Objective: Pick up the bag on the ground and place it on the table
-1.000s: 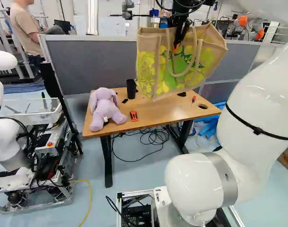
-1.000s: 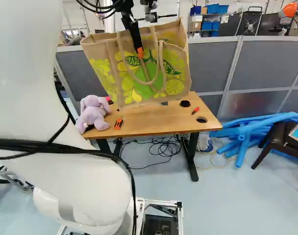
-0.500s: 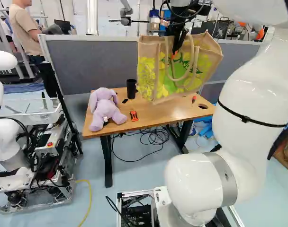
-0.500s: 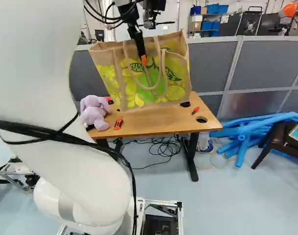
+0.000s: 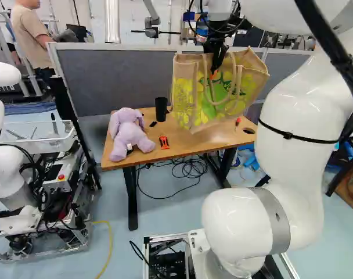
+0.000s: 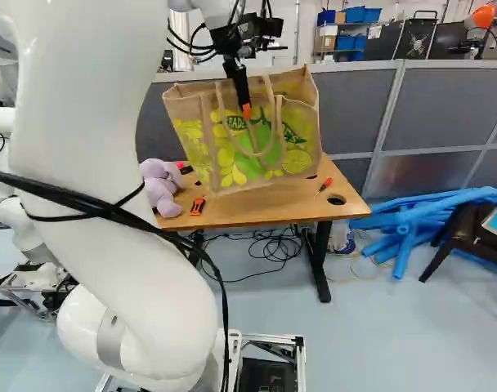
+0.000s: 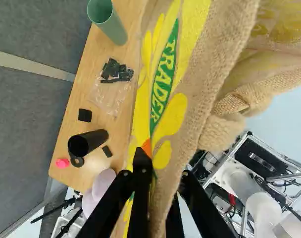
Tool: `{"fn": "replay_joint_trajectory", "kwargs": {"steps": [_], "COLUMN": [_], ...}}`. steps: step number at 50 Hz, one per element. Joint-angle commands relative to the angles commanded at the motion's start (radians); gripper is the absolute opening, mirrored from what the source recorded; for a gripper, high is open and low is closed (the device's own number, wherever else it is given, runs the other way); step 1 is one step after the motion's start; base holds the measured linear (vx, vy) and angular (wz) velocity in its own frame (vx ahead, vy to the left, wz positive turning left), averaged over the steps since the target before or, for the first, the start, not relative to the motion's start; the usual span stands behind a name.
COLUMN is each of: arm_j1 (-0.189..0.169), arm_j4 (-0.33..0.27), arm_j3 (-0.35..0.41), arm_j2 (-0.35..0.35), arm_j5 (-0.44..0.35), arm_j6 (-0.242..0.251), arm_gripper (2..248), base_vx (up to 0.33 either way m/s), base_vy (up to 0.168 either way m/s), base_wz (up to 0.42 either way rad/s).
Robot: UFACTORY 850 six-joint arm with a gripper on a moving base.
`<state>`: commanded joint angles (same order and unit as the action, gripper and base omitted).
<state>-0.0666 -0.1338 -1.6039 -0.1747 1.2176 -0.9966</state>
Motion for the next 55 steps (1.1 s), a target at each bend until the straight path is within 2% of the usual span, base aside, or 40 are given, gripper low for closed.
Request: {"fn": "replay_joint_trajectory", "kwargs": {"steps": [29, 55], "arm_j1": [-0.01, -0.01], "arm_j4": [0.0, 0.0], "arm_j3": [-0.036, -0.024], "arm_j2": [-0.108, -0.168], "arm_j5": [0.0, 0.0], "arm_j6": [0.0, 0.0], "arm_gripper": [34, 34], "base_vx": [0.0, 0.0], "base_vy": [0.0, 0.0], "base_wz": [0.0, 0.0]}}
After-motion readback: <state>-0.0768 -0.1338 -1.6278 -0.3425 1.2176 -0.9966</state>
